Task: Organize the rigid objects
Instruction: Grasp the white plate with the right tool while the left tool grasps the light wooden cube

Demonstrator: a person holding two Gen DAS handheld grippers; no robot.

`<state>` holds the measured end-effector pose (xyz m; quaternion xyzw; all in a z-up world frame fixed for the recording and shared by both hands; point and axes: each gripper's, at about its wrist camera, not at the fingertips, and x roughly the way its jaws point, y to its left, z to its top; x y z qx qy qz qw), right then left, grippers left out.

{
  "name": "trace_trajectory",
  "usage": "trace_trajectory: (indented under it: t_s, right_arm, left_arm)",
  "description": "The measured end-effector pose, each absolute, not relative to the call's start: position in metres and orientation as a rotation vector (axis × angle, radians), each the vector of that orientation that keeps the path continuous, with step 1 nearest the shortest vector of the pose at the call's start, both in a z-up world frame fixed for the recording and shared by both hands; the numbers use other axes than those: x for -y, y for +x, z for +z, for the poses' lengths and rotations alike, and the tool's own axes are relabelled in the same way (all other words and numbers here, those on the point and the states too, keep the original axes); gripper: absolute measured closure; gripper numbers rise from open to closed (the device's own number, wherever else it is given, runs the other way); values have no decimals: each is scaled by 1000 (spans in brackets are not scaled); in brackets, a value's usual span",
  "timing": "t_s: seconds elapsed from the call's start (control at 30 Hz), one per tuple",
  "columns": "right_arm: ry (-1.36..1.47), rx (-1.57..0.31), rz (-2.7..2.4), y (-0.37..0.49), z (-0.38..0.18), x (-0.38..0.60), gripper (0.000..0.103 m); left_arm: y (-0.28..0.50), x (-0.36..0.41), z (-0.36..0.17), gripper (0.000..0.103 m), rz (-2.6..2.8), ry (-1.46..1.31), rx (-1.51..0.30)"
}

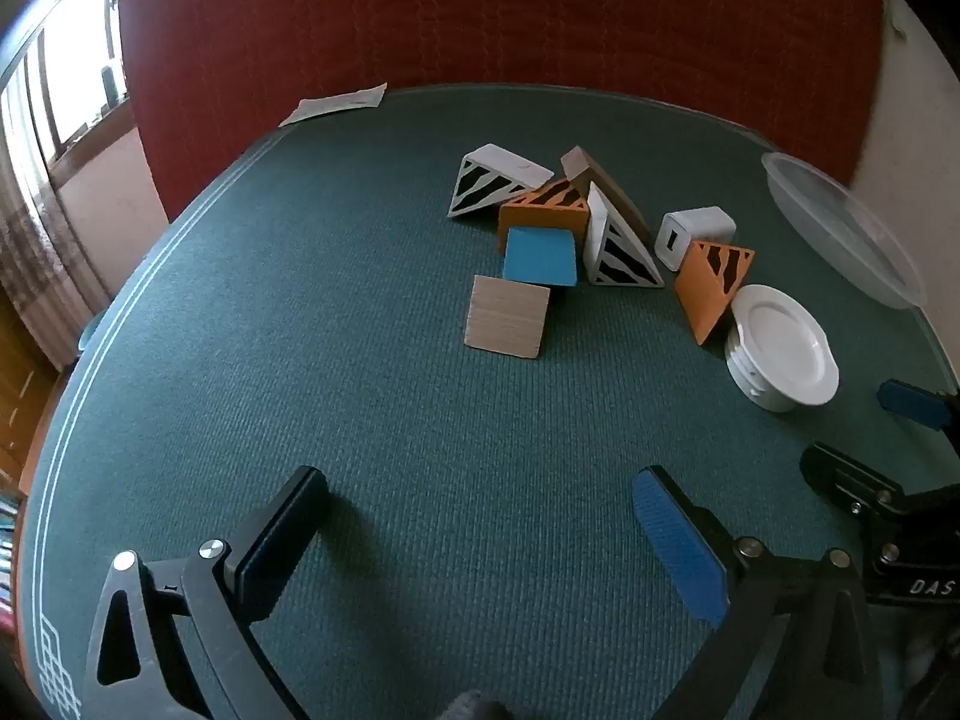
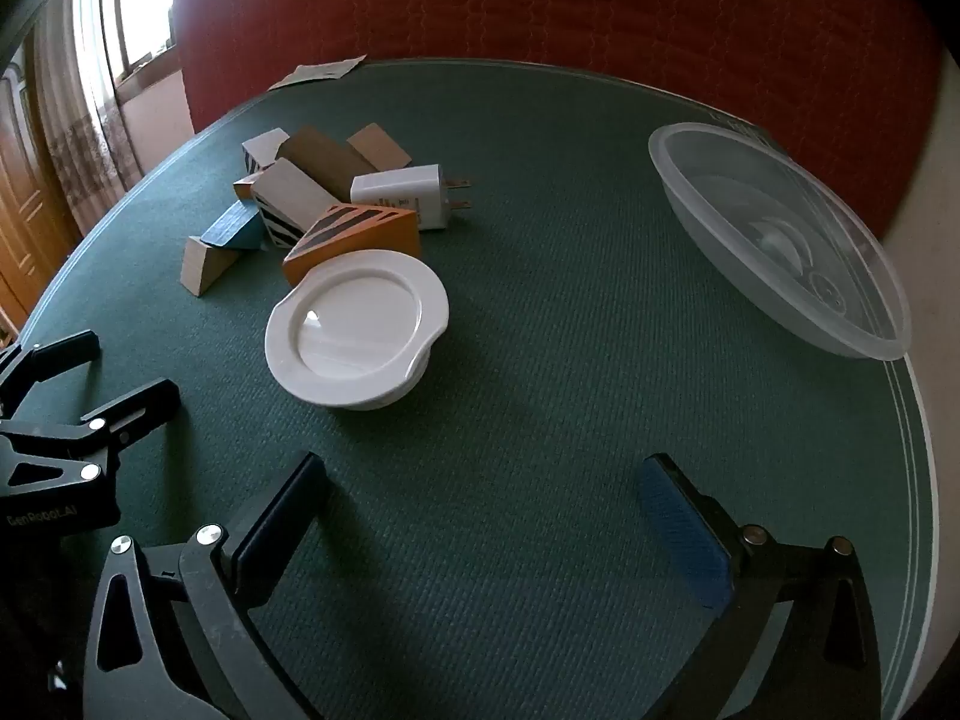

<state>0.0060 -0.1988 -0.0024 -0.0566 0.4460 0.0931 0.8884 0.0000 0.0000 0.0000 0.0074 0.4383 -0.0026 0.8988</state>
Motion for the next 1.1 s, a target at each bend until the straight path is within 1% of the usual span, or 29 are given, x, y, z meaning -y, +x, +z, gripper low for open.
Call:
trace_trajectory:
  t_s: [0.47, 0.53, 0.67, 1.1]
  right_arm:
    - [-117, -929, 194, 6, -2, 199, 0]
    - [-117, -929, 194, 6, -2, 199, 0]
    - [-116, -928, 195, 6, -2, 199, 0]
    - [-19, -917, 272, 3, 4, 202, 0]
  left_arm:
    - [13, -12, -2, 0, -41, 20, -912]
    - [1, -22, 3, 0, -40, 15, -896]
    - [2, -24, 4, 0, -36, 24, -901]
    - [1, -9, 4, 0, -30, 23, -908]
